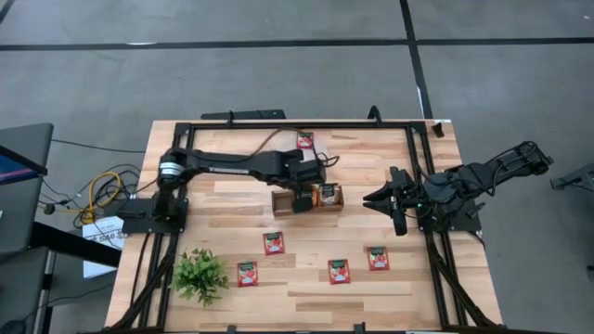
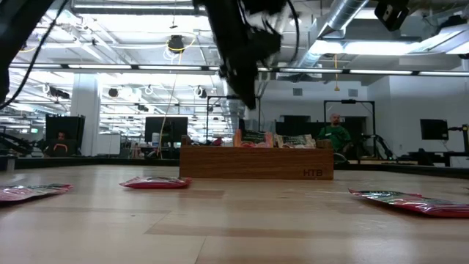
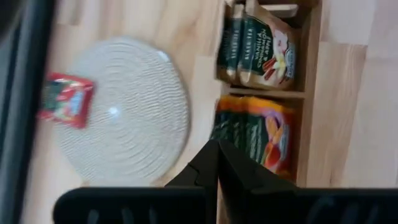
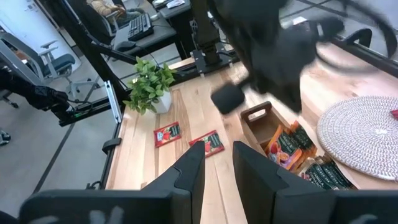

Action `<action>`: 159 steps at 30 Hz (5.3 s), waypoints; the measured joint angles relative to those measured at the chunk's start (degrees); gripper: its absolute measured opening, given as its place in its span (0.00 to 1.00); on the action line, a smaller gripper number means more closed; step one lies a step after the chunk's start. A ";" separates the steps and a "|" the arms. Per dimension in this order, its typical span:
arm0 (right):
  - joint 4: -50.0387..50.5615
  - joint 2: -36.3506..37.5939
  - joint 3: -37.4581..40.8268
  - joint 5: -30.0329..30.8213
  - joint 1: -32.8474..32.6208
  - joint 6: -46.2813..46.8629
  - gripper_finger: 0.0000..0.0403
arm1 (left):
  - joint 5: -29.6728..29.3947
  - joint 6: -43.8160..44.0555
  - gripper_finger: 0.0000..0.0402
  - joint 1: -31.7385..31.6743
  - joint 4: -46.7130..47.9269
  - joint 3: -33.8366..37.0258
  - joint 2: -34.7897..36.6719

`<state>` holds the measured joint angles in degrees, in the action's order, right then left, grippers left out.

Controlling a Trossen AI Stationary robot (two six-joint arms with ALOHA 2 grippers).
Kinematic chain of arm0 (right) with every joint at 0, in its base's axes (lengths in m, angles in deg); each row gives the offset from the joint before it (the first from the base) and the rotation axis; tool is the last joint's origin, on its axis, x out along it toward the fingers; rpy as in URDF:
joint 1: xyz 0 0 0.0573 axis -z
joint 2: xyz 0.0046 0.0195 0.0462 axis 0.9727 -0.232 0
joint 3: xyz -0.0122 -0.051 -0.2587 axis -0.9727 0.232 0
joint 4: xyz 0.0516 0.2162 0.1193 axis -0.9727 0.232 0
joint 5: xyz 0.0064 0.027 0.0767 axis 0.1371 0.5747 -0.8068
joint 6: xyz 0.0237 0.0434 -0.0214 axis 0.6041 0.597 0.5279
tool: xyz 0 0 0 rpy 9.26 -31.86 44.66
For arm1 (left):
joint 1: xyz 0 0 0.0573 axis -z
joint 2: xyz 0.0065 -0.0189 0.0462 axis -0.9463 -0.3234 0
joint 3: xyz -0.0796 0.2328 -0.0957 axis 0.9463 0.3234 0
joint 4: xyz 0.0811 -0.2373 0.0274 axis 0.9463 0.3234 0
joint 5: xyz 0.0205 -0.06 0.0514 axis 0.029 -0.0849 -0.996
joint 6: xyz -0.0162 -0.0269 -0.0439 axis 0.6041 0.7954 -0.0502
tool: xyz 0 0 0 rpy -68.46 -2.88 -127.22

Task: Pick & Place Tea
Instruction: Put the red tea bag into the left section of the wooden organizer

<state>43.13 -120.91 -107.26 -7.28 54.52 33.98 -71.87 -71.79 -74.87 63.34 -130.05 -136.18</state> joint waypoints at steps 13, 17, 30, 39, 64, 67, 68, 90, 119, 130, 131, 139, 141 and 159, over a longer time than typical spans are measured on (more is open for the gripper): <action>-5.36 -2.40 0.02 2.78 8.41 -3.88 0.19 | 2.85 1.21 0.00 -13.18 8.39 -0.12 14.70; -8.13 -5.21 -0.13 -0.47 14.56 -7.40 0.19 | 9.88 -0.28 0.00 -18.80 7.51 -0.10 15.48; -6.88 -22.92 -9.91 -20.01 42.17 -17.69 0.19 | 14.26 1.40 0.00 -26.77 -9.27 20.25 24.82; -3.68 -43.15 -23.20 -32.93 56.92 -18.16 0.19 | 14.67 11.62 0.00 -24.52 -25.72 40.48 43.16; 18.63 -77.70 -55.64 -33.93 59.69 -9.61 0.46 | -3.99 30.53 0.00 -13.10 -29.75 63.12 64.64; 18.91 -78.95 -56.97 -34.32 59.70 -5.96 0.46 | -4.12 30.62 0.00 -13.07 -29.88 63.44 64.58; 18.49 -79.48 -57.56 -34.52 59.94 -4.78 0.45 | -4.15 30.61 0.00 -13.08 -30.09 63.44 64.53; 20.45 -81.74 -59.63 -41.05 63.33 9.86 0.47 | -4.39 29.98 0.00 -13.13 -31.56 63.44 64.44; 12.97 -89.26 -62.58 -53.73 64.08 15.48 0.42 | -4.43 28.21 0.00 -13.17 -31.28 63.44 64.33; 17.31 -89.26 -62.58 -48.76 64.22 15.56 0.37 | -4.54 28.11 0.00 -13.17 -31.26 63.44 64.33; 17.31 -89.26 -62.58 -48.66 64.22 15.54 0.37 | -4.54 28.05 0.00 -13.17 -31.26 63.44 64.33; 16.01 -89.26 -62.58 -49.26 64.22 15.31 0.20 | -4.56 28.03 0.00 -13.17 -31.26 63.44 64.33; 14.74 -89.26 -62.58 -50.68 64.23 15.07 0.14 | -4.56 28.03 0.00 -13.17 -31.26 63.44 64.33; 26.65 -89.18 -72.59 -41.59 64.42 -30.85 0.00 | -4.51 26.90 0.00 -13.17 -31.26 63.44 64.33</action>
<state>69.77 -210.09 -179.85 -48.88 118.94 3.13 -76.38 -44.90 -88.04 32.08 -66.60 -71.85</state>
